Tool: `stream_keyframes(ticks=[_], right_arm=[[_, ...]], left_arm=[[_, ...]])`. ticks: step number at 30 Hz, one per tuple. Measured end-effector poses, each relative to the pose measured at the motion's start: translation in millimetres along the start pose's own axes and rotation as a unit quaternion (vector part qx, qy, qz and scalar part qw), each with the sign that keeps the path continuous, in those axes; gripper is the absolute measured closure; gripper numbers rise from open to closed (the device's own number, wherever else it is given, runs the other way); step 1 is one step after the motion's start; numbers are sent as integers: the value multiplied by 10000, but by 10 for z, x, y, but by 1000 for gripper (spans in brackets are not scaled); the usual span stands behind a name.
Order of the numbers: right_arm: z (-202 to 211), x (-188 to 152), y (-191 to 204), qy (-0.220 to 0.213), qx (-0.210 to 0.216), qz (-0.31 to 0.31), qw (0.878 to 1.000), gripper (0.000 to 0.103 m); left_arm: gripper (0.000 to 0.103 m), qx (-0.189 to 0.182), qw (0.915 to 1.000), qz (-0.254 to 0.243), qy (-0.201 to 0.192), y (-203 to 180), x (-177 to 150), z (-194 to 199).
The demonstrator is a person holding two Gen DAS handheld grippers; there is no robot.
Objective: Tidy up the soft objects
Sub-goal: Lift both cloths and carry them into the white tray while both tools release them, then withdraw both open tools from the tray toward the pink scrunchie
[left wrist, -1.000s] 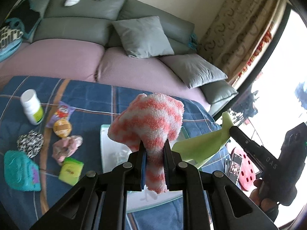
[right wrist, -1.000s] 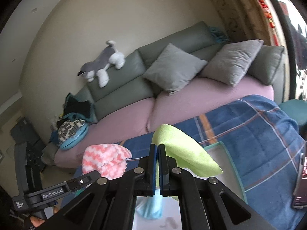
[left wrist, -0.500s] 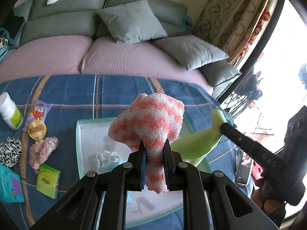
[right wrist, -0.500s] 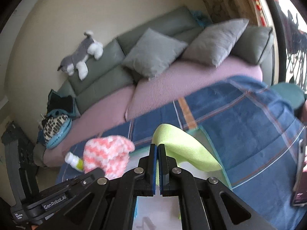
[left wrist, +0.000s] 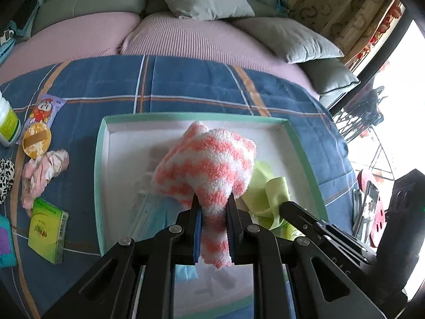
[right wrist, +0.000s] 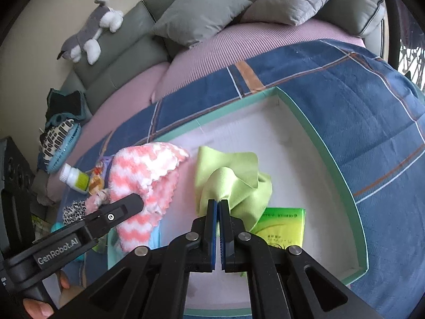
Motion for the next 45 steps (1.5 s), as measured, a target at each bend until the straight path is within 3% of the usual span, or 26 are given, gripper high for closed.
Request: stream_keyframes(ticks=[7, 13, 17, 24, 29, 40, 42, 44, 45], right_arm=[[-39, -95, 5, 202, -164, 88, 9996, 101], [-17, -99, 40, 261, -254, 180, 9992, 97], [41, -66, 79, 229, -283, 236, 9991, 97], [148, -11, 175, 161, -364, 403, 9984, 97], [215, 13, 252, 133, -437, 532, 9975, 97], [213, -40, 336, 228, -540, 670, 9960, 97], [222, -37, 348, 219, -557, 694, 9958, 97], [227, -39, 359, 226, -574, 718, 9955, 97], [223, -43, 365, 245, -593, 741, 9952, 97]], left_arm=[[86, 130, 9998, -48, 157, 53, -93, -92], [70, 113, 9997, -140, 141, 0, -95, 9], [65, 92, 9998, -188, 67, -43, -71, 110], [64, 205, 9995, -195, -115, -36, -5, 327], [56, 310, 9990, -159, -289, 28, 47, 470], [53, 706, 9969, -3, -336, 264, 31, 526], [47, 760, 9965, 19, -348, 293, 29, 535], [33, 806, 9960, 49, -385, 328, 33, 551], [33, 818, 9958, 59, -396, 343, 34, 558]])
Point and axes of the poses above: each gripper's, at about its wrist camera, not at the fingertips, and z roughly against the way its jaws point, y to its left, x to its top, the point moved 7 cm from there along -z, roughly the way its jaws point, and after that the axes turned 9 degrees about z, right-handed, at the moved point
